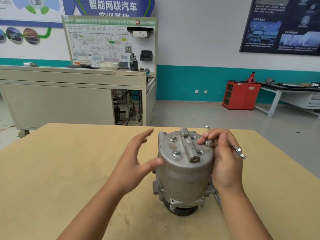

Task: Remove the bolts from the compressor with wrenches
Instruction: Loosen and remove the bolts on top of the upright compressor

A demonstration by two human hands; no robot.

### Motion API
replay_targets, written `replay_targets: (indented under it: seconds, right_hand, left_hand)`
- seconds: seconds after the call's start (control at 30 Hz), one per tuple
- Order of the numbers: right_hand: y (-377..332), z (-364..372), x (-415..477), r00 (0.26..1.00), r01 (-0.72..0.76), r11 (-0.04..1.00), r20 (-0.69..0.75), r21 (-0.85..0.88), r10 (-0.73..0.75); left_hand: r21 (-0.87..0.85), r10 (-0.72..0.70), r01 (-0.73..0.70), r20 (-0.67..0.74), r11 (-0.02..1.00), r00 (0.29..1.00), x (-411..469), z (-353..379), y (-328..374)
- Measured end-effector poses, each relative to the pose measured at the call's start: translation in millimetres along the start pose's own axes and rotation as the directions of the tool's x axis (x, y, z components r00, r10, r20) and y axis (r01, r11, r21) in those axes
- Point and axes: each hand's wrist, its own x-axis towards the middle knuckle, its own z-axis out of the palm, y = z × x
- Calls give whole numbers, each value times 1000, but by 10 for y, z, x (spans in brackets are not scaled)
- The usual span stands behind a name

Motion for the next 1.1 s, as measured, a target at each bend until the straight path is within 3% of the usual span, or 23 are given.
replay_targets:
  seconds: [0.13,0.2,0.33,0.43,0.53,0.7,0.93,1.1]
  right_hand:
    - [-39,19,-2,1000,-1,1000,12,19,1]
    - [-51,14,9,1000,-7,999,18,44,7]
    - [-73,-23,111,997,-77,991,-9,111,79]
    - [-119,-43,188,997,-73,996,-8,50,74]
    - [-232,-41,248,999,-49,998,-1,-32,49]
    - [-427,-111,315,999,-34,999,23,-3,34]
    - [-786,-91,398,1000,8,1000,-5,-20,-8]
    - [-953,48,463,993,-118,983,-8,-138,118]
  left_hand:
    - [-75,28,-8,268,997,963,181,85,252]
    - [-138,49,-8,295,990,954,216,113,279]
    - [-167,60,-22,225,986,973,182,146,266]
    - [-137,35,-15,148,990,988,115,222,290]
    - [-58,17,-16,8,998,1000,-2,364,345]
    - [102,6,9,-141,995,990,-160,568,486]
    - [155,17,14,-197,988,980,-275,632,578]
    - [165,29,5,-204,986,979,-341,639,604]
